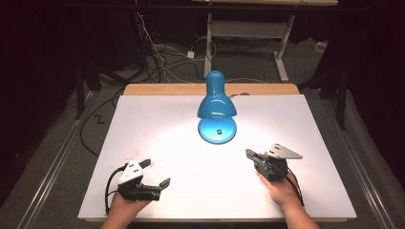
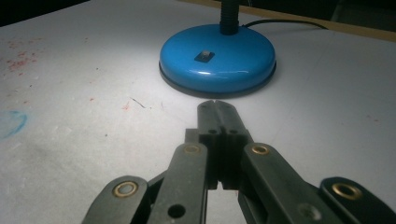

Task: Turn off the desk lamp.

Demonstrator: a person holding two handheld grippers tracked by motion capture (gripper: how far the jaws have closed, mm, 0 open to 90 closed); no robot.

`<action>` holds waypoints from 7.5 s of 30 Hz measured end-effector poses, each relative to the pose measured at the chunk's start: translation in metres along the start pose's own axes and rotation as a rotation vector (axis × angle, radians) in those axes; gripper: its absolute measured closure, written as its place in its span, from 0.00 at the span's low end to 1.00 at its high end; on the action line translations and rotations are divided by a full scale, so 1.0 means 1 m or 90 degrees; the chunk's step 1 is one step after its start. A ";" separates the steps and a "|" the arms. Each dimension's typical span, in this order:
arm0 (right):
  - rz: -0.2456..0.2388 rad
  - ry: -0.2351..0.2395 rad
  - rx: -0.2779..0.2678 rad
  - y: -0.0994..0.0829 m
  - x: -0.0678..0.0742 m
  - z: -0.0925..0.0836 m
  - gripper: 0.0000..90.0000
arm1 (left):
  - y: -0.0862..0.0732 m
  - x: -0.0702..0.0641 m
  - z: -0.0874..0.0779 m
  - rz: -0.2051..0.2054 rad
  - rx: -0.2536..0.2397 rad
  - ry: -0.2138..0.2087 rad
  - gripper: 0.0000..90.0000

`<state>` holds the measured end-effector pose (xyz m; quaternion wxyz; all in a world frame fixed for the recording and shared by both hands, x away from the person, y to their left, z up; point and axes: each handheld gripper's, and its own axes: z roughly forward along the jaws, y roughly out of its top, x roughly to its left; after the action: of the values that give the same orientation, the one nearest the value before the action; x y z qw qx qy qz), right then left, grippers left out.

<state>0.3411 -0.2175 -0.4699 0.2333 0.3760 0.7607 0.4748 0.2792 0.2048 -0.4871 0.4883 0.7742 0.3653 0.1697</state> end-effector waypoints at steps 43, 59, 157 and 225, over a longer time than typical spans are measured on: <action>-0.007 0.040 0.030 0.037 -0.004 0.091 1.00 | 0.000 0.002 0.003 0.001 0.002 -0.011 0.01; 0.017 0.026 0.026 0.044 -0.007 0.120 1.00 | 0.000 0.002 0.004 0.004 0.004 -0.016 0.01; -0.001 0.012 0.032 0.012 -0.005 0.037 1.00 | 0.001 0.008 0.006 -0.010 -0.004 -0.005 0.01; 0.022 -0.014 -0.011 -0.042 -0.013 -0.055 0.01 | 0.000 0.003 0.008 0.000 0.012 -0.028 0.01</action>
<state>0.2950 -0.2687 -0.4839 0.2368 0.3921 0.7475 0.4811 0.2863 0.2024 -0.4914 0.4886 0.7825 0.3560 0.1491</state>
